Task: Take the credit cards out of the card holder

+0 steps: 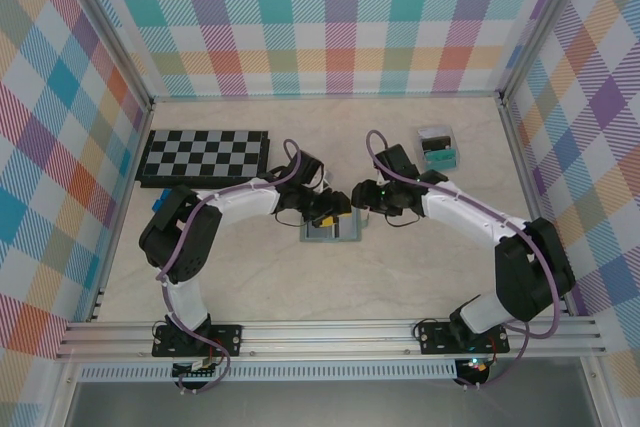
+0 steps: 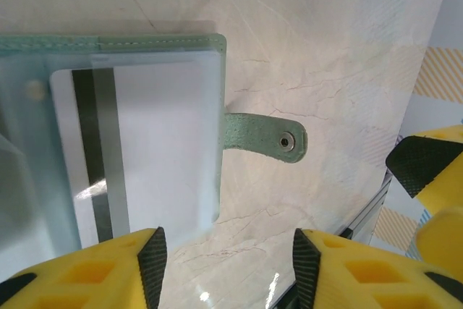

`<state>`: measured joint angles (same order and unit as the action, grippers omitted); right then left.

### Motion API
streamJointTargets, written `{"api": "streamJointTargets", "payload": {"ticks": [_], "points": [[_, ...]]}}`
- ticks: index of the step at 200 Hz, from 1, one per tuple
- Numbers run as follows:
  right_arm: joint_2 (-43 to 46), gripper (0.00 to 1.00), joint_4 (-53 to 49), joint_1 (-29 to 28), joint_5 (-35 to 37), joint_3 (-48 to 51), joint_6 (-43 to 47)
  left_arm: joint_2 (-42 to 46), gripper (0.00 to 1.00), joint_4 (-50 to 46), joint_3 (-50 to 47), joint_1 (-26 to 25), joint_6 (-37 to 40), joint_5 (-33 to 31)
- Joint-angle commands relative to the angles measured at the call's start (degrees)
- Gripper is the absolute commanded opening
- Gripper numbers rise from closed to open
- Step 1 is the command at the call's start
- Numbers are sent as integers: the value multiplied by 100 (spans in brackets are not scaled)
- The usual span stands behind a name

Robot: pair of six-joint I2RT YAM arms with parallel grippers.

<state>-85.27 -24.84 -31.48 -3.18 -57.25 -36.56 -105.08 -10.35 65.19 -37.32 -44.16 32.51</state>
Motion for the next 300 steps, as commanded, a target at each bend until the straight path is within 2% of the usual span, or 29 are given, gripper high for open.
{"api": "streamJointTargets", "payload": {"ticks": [1, 24, 55, 89, 125, 199, 300], "points": [[143, 54, 39, 37, 106, 69, -40, 42, 54, -193, 215, -30, 14, -264], [85, 53, 100, 37, -48, 74, 51, 204, 55, -507, 259, 60, 87, -618], [-274, 47, 153, 29, -655, -119, 255, 441, 53, -705, 19, 237, 50, -951], [-903, 34, 35, -97, -993, -455, 325, 380, 45, -626, -138, 322, -54, -865], [-1327, 27, -93, -147, -829, -620, 188, 201, 34, -457, -191, 313, -165, -713], [-1950, 25, -314, -147, -610, -770, 92, -248, 26, -154, -59, 287, -194, -428], [-2374, 25, -425, -147, -744, -875, 98, -514, 26, 50, -147, 287, -122, -404]]}}
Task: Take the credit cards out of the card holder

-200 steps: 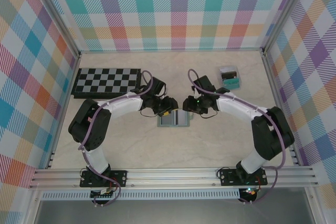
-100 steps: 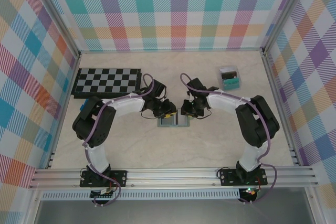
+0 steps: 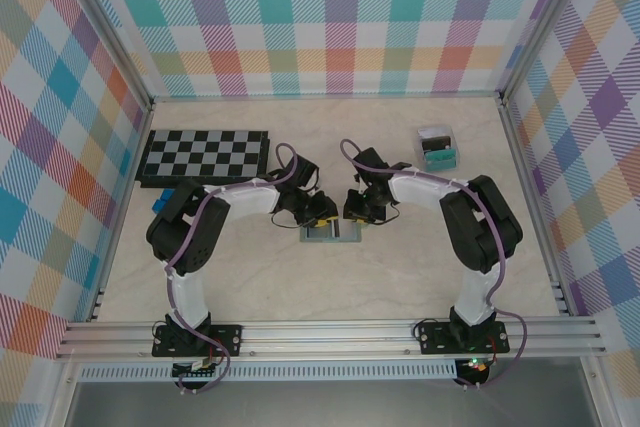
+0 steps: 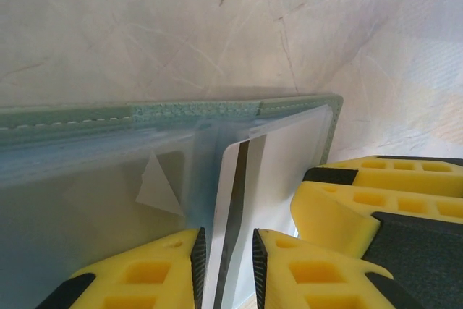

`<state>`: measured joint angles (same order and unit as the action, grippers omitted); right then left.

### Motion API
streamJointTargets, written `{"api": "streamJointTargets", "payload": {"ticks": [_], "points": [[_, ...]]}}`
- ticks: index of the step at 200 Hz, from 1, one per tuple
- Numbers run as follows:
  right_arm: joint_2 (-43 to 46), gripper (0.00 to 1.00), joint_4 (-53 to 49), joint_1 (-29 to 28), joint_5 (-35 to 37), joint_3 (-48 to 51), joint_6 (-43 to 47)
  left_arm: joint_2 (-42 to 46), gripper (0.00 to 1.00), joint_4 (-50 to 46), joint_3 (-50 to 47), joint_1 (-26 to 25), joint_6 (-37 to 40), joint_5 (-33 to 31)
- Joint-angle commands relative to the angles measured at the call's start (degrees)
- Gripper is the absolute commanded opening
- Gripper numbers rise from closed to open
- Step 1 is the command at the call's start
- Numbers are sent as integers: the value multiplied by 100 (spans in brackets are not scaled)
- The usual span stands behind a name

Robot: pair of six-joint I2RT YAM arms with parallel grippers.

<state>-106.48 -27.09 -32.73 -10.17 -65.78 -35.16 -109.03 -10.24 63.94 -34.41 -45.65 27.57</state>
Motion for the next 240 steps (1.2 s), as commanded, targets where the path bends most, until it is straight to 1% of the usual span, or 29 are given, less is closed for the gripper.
{"api": "streamJointTargets", "payload": {"ticks": [1, 41, 111, 148, 179, 210, 240], "points": [[-252, 25, -200, -23, -46, -23, -43, -118, 26, 40, -22, -4, 28, 90], [-316, 24, -236, -17, -55, -38, -83, -119, 26, 82, -64, -4, 30, 117], [-361, 23, -337, -13, -55, -67, -156, 25, 18, 535, -312, 22, -1, 301], [-367, 23, -376, -17, -28, -102, -157, 152, 11, 658, -446, 22, 40, 319], [-431, 23, -530, -14, 48, -154, -202, 211, 8, 621, -512, 36, 134, 306], [-457, 23, -606, -14, 129, -155, -223, 325, 7, 567, -610, 92, 212, 281], [-496, 23, -614, -14, 139, -155, -245, 433, 6, 709, -730, 128, 206, 355]]}}
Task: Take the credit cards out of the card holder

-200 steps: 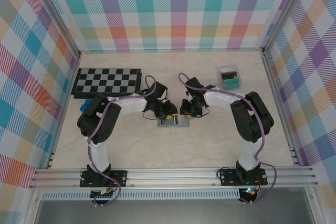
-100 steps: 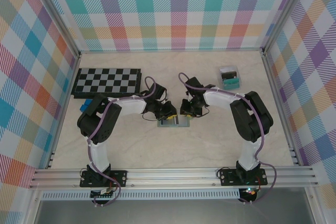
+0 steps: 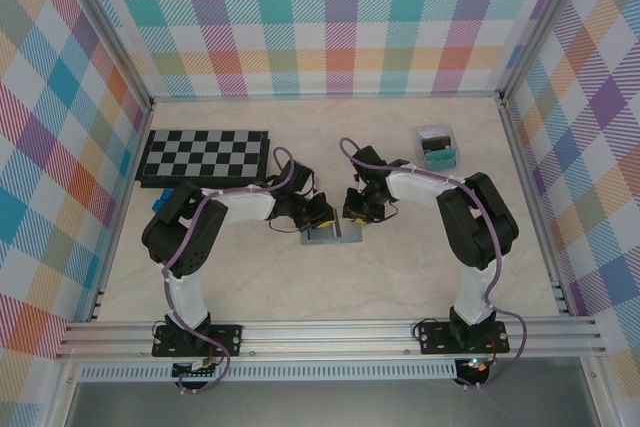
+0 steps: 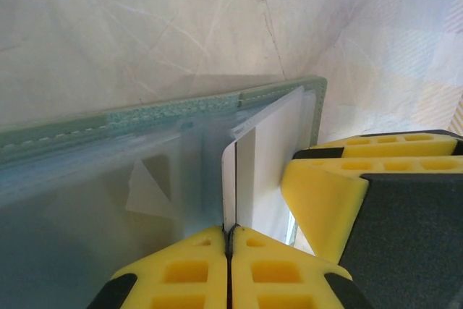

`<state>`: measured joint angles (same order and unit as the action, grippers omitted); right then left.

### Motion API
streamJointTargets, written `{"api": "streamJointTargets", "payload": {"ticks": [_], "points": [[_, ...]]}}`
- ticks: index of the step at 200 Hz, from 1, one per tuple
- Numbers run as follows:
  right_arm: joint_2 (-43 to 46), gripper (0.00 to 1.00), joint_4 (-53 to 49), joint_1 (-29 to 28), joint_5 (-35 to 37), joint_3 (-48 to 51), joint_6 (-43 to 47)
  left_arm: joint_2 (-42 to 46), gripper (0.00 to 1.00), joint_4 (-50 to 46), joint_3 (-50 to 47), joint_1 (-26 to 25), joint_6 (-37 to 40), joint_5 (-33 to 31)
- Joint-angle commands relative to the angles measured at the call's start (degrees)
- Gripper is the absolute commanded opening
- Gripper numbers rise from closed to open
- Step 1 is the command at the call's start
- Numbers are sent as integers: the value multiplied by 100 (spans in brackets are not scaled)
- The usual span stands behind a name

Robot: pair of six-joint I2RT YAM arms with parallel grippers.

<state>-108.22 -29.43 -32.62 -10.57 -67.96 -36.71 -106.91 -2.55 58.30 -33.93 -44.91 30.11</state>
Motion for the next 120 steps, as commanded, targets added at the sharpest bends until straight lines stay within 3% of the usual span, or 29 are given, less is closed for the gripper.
{"api": "streamJointTargets", "payload": {"ticks": [1, 67, 120], "points": [[-322, 23, -379, -25, 182, 64, -90, 222, 6, -57, -173, 80, 136, 101], [-384, 22, -490, -25, 250, 29, -103, 437, 5, 8, -417, 163, 197, 66], [-17, 24, -233, -25, -280, -121, 65, 1031, 0, -775, -402, 247, 661, -338]]}}
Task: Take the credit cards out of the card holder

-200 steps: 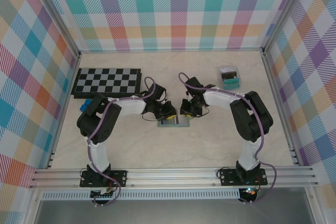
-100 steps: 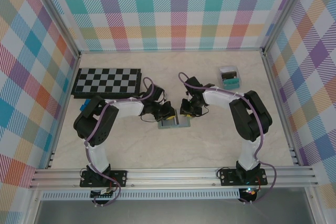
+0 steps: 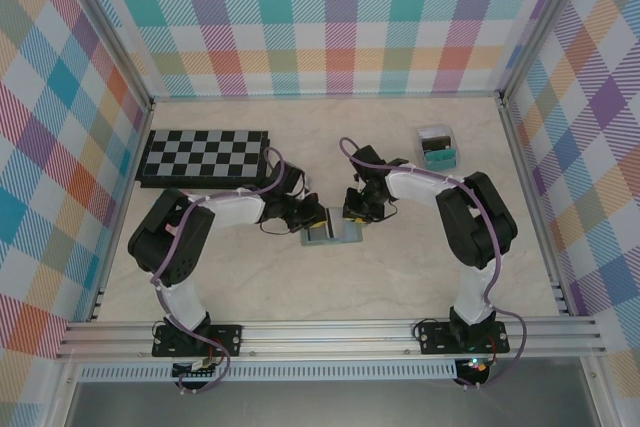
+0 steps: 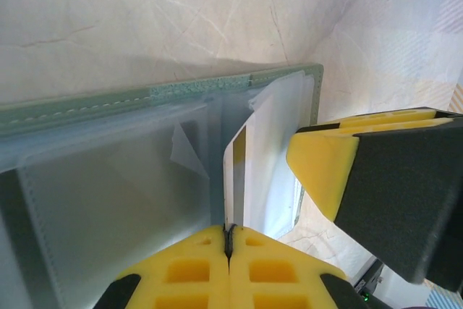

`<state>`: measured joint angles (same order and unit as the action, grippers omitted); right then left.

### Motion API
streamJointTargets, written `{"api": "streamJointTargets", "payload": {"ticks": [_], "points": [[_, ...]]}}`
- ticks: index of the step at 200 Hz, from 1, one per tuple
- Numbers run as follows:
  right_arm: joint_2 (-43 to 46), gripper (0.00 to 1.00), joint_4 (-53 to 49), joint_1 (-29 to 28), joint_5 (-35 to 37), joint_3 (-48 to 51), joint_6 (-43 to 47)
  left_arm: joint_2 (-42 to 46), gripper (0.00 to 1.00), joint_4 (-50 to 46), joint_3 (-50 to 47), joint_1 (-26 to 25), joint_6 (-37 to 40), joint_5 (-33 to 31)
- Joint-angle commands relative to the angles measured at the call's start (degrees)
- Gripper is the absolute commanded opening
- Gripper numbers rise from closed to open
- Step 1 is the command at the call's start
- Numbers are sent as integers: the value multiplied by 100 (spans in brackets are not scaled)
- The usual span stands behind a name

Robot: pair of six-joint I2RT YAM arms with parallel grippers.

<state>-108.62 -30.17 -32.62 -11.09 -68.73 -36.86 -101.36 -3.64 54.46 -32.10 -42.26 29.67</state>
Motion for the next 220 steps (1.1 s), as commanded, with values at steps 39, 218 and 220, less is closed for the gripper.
{"api": "streamJointTargets", "payload": {"ticks": [39, 218, 220], "points": [[883, 39, 199, 45, -656, -281, 311, 1165, 0, -1606, 287, 103, 907, -774], [1896, 51, 1880, 1057, -4211, 268, 110, 1406, 0, 683, 656, 565, -284, 1533], [1897, 51, 1891, 1056, -4226, 271, 114, 1408, 0, 683, 655, 567, -296, 1533]]}}
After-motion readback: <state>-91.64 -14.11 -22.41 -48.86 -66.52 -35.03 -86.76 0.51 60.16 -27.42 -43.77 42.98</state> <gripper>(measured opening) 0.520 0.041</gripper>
